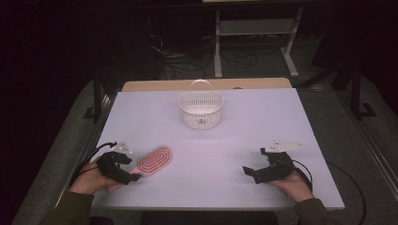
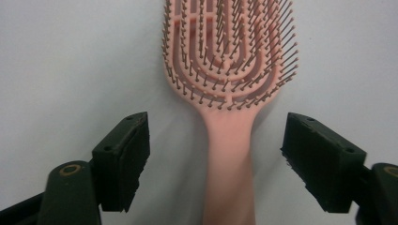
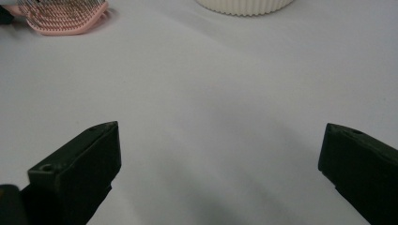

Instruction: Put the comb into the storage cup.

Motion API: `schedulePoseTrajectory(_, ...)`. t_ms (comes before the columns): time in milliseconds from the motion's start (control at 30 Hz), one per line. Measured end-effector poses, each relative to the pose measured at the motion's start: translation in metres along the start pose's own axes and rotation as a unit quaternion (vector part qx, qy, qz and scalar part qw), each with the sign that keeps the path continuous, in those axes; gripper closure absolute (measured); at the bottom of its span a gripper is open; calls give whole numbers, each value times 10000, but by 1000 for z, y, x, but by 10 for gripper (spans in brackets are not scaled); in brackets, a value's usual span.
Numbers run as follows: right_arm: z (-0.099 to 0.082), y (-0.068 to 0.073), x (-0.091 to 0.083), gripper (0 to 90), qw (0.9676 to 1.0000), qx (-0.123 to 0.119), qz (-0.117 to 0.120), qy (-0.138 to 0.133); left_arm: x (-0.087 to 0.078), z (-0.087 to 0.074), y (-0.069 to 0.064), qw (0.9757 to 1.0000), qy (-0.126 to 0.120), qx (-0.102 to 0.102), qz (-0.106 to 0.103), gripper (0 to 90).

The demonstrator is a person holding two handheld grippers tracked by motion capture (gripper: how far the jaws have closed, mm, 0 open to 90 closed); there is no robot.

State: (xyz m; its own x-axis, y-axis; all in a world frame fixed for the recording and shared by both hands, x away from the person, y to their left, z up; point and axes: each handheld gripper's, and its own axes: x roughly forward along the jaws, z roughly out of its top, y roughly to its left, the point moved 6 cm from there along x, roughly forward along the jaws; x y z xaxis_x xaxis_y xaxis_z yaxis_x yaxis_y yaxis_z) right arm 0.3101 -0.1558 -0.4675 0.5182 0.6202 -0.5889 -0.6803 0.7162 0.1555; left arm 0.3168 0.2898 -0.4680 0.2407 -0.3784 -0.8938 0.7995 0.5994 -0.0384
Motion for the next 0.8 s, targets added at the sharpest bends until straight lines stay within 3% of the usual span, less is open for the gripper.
schedulePoseTrajectory(800,0,0,0,0,10000,0,-5,-4,5,0,-6,9995,267,180,12,504)
